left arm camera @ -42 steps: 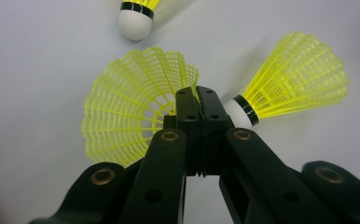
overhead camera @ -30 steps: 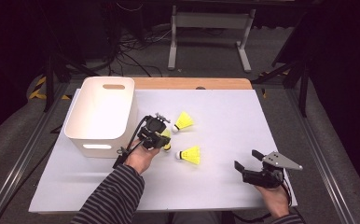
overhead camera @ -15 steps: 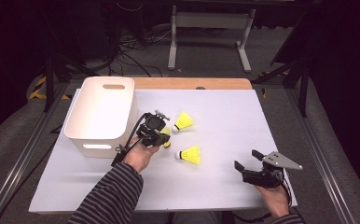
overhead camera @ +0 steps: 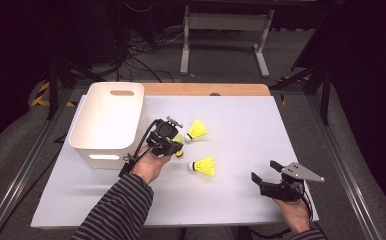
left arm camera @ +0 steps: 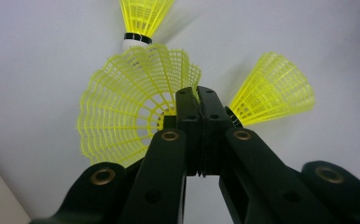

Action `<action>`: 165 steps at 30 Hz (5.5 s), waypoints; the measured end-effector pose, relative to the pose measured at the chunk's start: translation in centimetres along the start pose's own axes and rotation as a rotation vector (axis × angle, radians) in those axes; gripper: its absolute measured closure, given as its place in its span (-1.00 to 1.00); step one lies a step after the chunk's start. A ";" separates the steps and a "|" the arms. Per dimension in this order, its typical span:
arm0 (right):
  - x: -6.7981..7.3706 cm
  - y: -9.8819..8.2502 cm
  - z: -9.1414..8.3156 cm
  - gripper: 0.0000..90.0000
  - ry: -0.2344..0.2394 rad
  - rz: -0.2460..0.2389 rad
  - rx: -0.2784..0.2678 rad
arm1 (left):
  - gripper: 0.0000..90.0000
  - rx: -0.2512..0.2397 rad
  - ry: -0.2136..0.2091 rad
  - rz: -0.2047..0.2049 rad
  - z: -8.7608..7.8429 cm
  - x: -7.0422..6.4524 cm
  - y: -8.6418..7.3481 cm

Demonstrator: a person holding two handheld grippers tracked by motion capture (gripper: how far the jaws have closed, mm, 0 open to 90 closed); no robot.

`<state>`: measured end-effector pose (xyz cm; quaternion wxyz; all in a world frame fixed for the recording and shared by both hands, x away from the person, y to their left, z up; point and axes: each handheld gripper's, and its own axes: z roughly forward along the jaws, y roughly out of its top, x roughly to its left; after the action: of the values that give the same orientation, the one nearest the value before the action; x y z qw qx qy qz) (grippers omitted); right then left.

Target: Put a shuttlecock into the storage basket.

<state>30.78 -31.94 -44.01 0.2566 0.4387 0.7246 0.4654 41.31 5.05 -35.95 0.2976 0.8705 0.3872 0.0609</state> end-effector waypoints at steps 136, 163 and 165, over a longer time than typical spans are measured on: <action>0.0 0.0 0.1 -0.68 0.011 -0.003 0.006 | 0.99 -0.116 0.076 -0.090 -8.9 5.8 2.8; -0.1 0.0 0.1 -0.68 0.011 -0.004 0.008 | 0.99 -0.144 0.120 -0.114 -11.3 6.9 2.8; -0.1 0.0 0.1 -0.68 0.011 -0.002 0.008 | 0.99 -0.144 0.124 -0.113 -11.5 7.0 2.7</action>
<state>30.91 -31.94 -44.04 0.2514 0.4362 0.7283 0.4648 44.01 14.00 -25.88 0.3378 0.8182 0.4479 0.1256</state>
